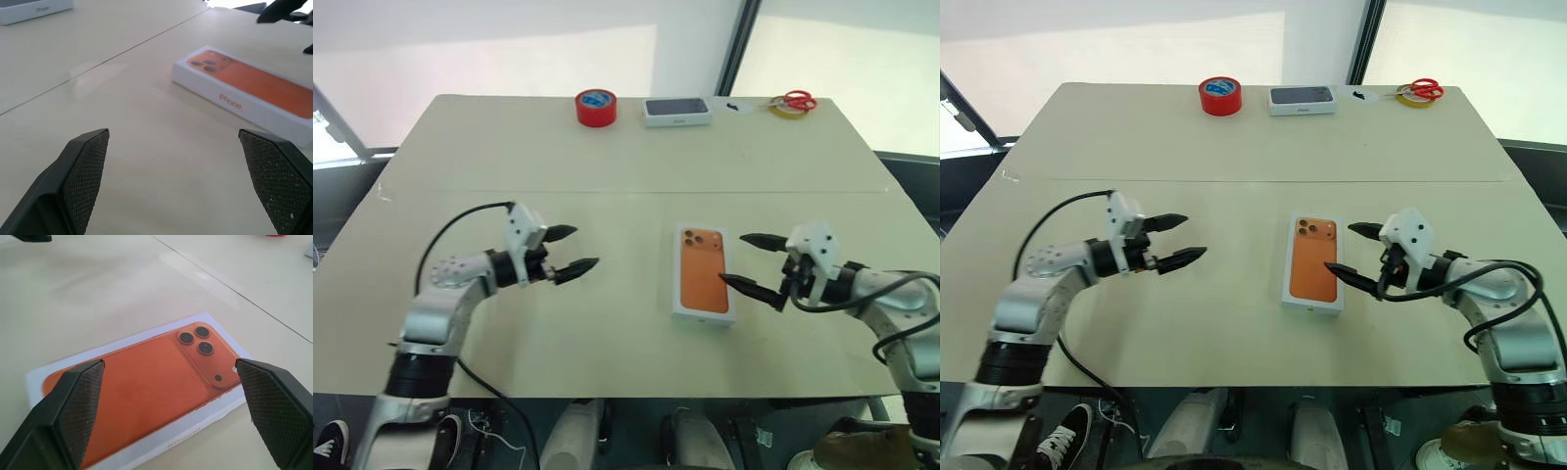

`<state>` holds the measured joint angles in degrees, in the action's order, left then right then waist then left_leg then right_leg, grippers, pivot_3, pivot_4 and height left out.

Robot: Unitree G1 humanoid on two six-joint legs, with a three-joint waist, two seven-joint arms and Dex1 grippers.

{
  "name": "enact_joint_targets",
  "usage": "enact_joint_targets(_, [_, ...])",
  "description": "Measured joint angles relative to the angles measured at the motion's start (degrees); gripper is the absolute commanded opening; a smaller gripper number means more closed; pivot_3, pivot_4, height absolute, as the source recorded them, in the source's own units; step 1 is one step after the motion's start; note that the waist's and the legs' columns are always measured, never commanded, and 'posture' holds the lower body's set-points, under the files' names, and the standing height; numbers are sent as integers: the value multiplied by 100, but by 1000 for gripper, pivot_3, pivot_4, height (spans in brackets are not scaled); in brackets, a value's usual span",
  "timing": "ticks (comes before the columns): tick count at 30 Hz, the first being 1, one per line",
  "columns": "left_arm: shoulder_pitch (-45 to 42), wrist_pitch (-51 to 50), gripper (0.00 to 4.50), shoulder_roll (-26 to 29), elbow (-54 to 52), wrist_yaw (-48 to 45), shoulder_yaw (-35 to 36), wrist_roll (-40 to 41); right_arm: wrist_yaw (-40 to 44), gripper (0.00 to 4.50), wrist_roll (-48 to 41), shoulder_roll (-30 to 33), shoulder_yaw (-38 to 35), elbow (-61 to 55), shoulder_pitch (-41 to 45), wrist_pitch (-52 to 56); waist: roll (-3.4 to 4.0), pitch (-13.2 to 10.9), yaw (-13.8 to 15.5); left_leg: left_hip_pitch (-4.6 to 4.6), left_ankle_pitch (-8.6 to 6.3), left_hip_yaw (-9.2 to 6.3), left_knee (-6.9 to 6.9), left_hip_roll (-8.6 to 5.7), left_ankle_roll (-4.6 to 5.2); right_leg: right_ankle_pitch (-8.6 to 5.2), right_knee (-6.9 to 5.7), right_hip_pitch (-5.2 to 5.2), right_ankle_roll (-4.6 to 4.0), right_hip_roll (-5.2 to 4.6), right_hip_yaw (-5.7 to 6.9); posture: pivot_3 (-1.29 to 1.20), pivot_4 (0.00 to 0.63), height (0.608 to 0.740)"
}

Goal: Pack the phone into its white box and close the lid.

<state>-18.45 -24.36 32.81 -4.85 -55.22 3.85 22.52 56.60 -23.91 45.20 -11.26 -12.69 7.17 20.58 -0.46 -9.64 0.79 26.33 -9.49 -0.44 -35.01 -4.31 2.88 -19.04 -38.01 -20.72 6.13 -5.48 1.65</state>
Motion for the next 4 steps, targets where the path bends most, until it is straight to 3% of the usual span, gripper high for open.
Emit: enact_joint_targets(4, [202,-367,4436,300,10,-45,390,329,346,4452,15,258,-63,366,-121,-125,0,-1,-3,0,-1,0,1,0,1,-1,0,-2,-1,-1,0,0,150,738])
